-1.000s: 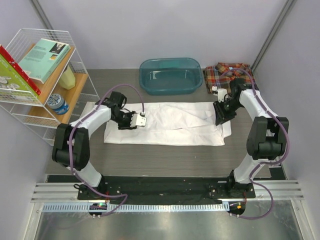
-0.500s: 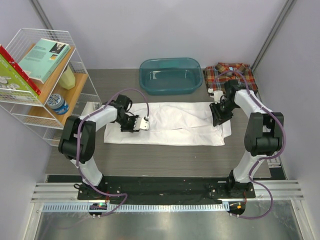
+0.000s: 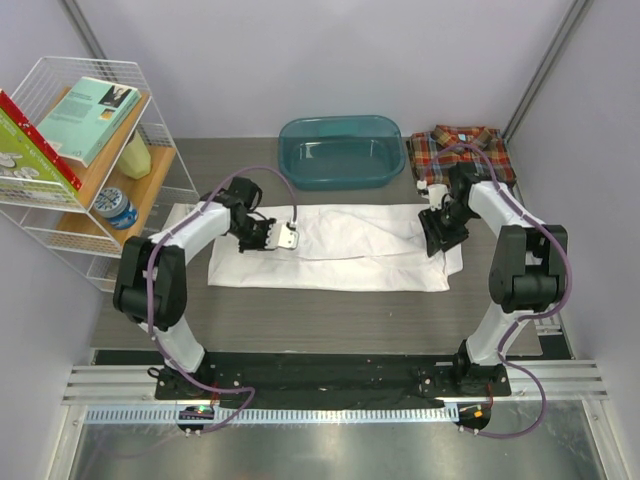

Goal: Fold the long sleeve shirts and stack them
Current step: Fold the shirt

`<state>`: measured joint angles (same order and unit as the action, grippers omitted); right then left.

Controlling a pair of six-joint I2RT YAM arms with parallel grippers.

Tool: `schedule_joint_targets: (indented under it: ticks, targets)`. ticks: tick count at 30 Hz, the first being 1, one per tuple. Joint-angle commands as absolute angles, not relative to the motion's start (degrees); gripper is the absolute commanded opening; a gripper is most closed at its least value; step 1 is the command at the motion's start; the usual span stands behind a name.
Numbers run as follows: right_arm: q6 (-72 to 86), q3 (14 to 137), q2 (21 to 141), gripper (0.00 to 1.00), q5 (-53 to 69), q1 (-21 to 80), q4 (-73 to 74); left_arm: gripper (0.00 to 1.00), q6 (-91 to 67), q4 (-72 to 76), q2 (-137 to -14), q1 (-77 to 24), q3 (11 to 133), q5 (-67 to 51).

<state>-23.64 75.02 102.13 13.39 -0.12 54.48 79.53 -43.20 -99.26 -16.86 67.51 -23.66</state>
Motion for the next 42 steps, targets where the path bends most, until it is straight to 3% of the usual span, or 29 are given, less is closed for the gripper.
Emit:
schedule_joint_targets:
  ticks: [1, 7, 13, 16, 22, 30, 35, 37, 42]
  targets:
    - [-24.3, 74.4, 98.2, 0.53, 12.0, -0.4, 54.8, 0.00, 80.2, -49.6, -94.0, -15.3, 72.9, -26.1]
    - [-25.3, 73.2, 97.6, 0.54, 12.0, -1.2, 55.4, 0.00, 83.1, -53.3, -92.4, -12.7, 74.7, -26.5]
    - [-26.3, 73.3, 97.3, 0.52, 14.0, -1.4, 56.7, 0.00, 87.3, -49.5, -92.5, -11.0, 68.7, -24.3]
    - [-27.1, 74.2, 97.2, 0.50, 17.6, -1.4, 59.3, 0.12, 86.1, -45.6, -93.2, -11.0, 66.5, -24.3]
    - [-28.4, 76.3, 96.0, 0.50, 22.0, -1.0, 65.4, 0.45, 80.4, -42.6, -96.4, -11.0, 65.7, -22.6]
    - [-21.7, 77.2, 93.1, 0.45, 27.1, 1.8, 61.1, 0.50, 68.0, -42.5, -91.9, -9.8, 67.0, -25.6]
    - [-16.6, 73.4, 96.0, 0.33, 20.1, 8.3, 51.3, 0.56, 58.4, -44.0, -90.3, -9.6, 70.3, -25.5]
    - [-16.5, 72.2, 99.0, 0.24, 16.0, 8.6, 48.2, 0.61, 54.2, -44.1, -88.9, -9.1, 71.2, -26.8]
    - [-18.2, 69.4, 103.4, 0.16, 6.9, 7.5, 42.0, 0.72, 47.8, -41.1, -80.2, -8.3, 69.7, -31.0]
